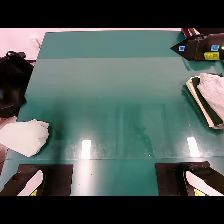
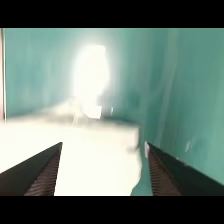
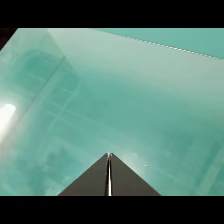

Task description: Fold the shirts.

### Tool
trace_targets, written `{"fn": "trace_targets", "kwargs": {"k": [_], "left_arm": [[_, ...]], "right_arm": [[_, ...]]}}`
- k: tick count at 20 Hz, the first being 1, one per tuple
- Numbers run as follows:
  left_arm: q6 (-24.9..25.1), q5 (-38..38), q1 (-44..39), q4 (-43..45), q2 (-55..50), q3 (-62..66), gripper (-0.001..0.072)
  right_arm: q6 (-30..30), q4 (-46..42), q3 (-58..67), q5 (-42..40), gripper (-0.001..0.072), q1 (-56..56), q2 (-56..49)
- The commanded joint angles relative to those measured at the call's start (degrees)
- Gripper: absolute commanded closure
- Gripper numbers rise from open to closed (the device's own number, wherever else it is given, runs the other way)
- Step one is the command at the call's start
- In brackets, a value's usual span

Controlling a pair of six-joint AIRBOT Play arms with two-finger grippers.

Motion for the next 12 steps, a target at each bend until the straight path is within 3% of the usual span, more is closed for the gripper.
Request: {"fn": "trace_targets", "kwargs": {"k": [1, 6, 7, 8, 9, 12], "left_arm": [[-1.27, 5.11, 3.13, 2.8, 1.36, -17.2, 0.0103], [-2.56, 12.15, 3.13, 4.72, 1.36, -29.27, 0.0106], [-3.93, 11.69, 3.13, 4.79, 1.36, -28.94, 0.0256], [-4.52, 10.86, 3.13, 4.85, 1.36, -28.06, 0.0512], [-5.25, 10.01, 3.13, 4.85, 1.36, -26.43, 0.0682], [-5.38, 6.36, 3.06, 4.39, 1.42, -15.39, 0.0685]], "right_arm": [[0.0, 0.02, 0.02, -0.07, 0.0693, 0.0, 0.0], [0.0, 0.02, 0.02, -0.07, 0.0693, 0.0, 0.0], [0.0, 0.02, 0.02, -0.09, 0.0693, 0.0, 0.0], [0.0, 0.02, 0.02, -0.09, 0.0693, 0.0, 0.0], [0.0, 0.02, 0.02, -0.09, 0.0693, -0.02, 0.0], [0.0, 0.04, 0.04, -0.39, 0.0693, -0.02, 0.0]]}}
